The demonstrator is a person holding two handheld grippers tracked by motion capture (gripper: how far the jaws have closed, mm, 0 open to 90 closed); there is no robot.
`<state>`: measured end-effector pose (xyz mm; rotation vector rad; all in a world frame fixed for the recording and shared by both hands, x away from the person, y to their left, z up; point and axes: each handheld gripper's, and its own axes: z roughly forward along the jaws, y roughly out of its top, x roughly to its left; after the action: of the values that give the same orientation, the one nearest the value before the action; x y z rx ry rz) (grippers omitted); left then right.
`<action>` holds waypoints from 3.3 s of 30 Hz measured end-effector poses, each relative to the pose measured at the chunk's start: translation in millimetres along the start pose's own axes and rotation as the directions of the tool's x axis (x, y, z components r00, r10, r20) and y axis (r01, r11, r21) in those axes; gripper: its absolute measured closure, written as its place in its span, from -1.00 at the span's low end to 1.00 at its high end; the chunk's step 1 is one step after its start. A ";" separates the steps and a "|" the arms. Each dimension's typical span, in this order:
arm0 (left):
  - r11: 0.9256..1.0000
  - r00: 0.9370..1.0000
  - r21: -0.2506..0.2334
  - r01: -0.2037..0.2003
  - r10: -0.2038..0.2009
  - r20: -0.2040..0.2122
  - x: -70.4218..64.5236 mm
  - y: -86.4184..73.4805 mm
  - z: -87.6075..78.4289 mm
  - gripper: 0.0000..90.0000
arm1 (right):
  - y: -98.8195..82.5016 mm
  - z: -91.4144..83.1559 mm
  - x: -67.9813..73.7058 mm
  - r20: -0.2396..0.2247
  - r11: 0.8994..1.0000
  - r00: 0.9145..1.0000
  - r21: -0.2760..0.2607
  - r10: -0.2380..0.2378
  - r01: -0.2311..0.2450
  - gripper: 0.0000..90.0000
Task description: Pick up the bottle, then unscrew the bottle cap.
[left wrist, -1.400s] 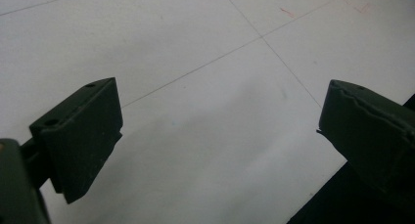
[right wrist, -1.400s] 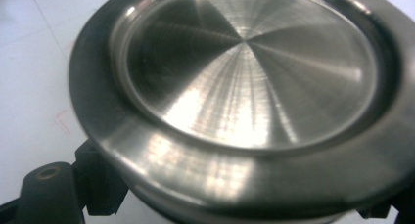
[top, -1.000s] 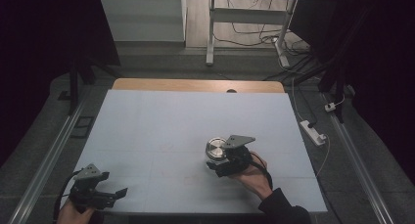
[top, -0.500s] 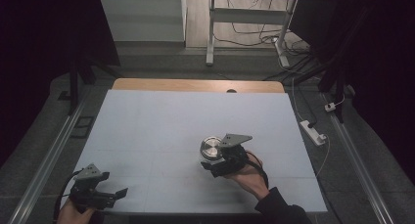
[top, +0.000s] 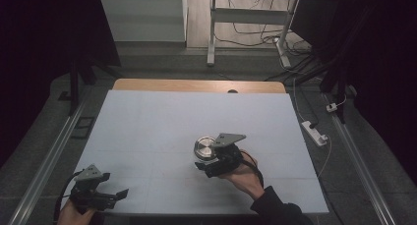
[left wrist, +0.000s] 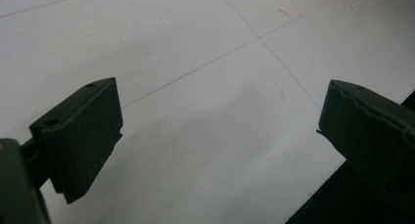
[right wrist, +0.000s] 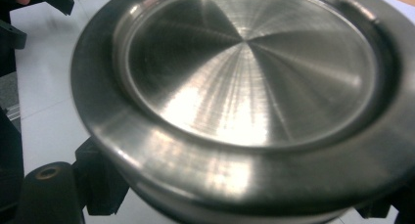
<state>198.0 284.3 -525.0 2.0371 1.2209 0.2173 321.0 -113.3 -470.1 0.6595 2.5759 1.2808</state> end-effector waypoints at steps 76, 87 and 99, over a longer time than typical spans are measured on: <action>0.978 0.974 -0.146 -0.147 0.169 0.149 -30.6 38.0 12.1 -1.00 | 10.3 17.5 5.5 -0.022 1.000 1.000 0.010 -0.010 0.010 -0.66; 0.972 0.962 -0.134 -0.194 0.215 0.171 -38.4 72.6 19.8 -0.99 | 10.8 14.6 4.2 -0.015 1.000 1.000 0.006 -0.009 0.009 -0.66; 0.955 0.931 -0.147 -0.258 0.286 0.225 -43.4 108.3 34.7 -1.00 | 11.3 13.3 4.4 -0.018 1.000 1.000 0.006 -0.018 0.018 -0.66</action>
<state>266.7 201.5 -468.0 2.0575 0.7561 0.1584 325.2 -95.9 -469.1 0.6272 2.5950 1.2797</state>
